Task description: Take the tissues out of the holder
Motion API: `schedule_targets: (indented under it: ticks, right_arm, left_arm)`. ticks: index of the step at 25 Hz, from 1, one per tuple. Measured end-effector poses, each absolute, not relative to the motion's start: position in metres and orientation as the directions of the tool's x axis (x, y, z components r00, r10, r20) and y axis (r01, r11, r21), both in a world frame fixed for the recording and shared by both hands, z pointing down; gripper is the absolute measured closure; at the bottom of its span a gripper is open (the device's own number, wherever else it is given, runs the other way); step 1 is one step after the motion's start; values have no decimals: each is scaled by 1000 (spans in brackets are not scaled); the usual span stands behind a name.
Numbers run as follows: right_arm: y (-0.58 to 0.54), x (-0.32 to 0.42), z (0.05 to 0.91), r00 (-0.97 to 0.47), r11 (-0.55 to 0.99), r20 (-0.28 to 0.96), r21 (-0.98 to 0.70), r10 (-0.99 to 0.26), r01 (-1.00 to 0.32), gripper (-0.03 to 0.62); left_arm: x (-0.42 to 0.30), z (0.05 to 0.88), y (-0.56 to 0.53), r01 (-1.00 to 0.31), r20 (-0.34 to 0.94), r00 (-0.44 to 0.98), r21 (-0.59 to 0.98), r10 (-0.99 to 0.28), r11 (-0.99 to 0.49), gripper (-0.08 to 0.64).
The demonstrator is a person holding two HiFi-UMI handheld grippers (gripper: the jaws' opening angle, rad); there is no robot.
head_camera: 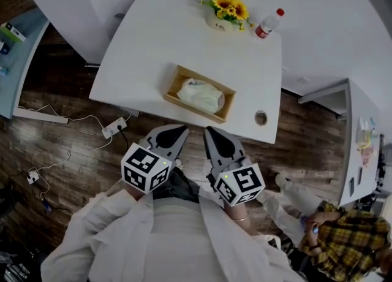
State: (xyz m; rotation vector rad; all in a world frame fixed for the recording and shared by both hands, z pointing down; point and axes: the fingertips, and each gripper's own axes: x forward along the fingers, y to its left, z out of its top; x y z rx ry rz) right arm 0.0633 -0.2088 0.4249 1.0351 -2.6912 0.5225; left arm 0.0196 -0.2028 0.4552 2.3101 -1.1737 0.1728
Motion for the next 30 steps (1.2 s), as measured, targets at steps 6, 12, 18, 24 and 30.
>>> schedule_targets:
  ticks: [6, 12, 18, 24, 30]
  right_arm:
    - [-233, 56, 433, -708, 660, 342, -263, -619, -704, 583]
    - [-253, 42, 434, -685, 653, 362, -227, -632, -723, 583]
    - [-264, 38, 443, -660, 657, 405, -172, -632, -734, 583]
    - [-267, 30, 454, -646, 638, 437, -189, -626, -746, 583]
    - [-273, 21, 454, -648, 619, 424, -226, -633, -753, 583]
  left_arm:
    - [13, 463, -224, -761, 355, 640, 417, -681, -498, 543]
    - [8, 472, -239, -735, 366, 670, 446, -646, -510, 543]
    - [2, 477, -250, -700, 361, 710, 464, -605, -544, 543]
    - [3, 479, -252, -646, 351, 761, 487, -546, -587, 543]
    - [1, 485, -253, -641, 352, 764, 499, -540, -583, 543]
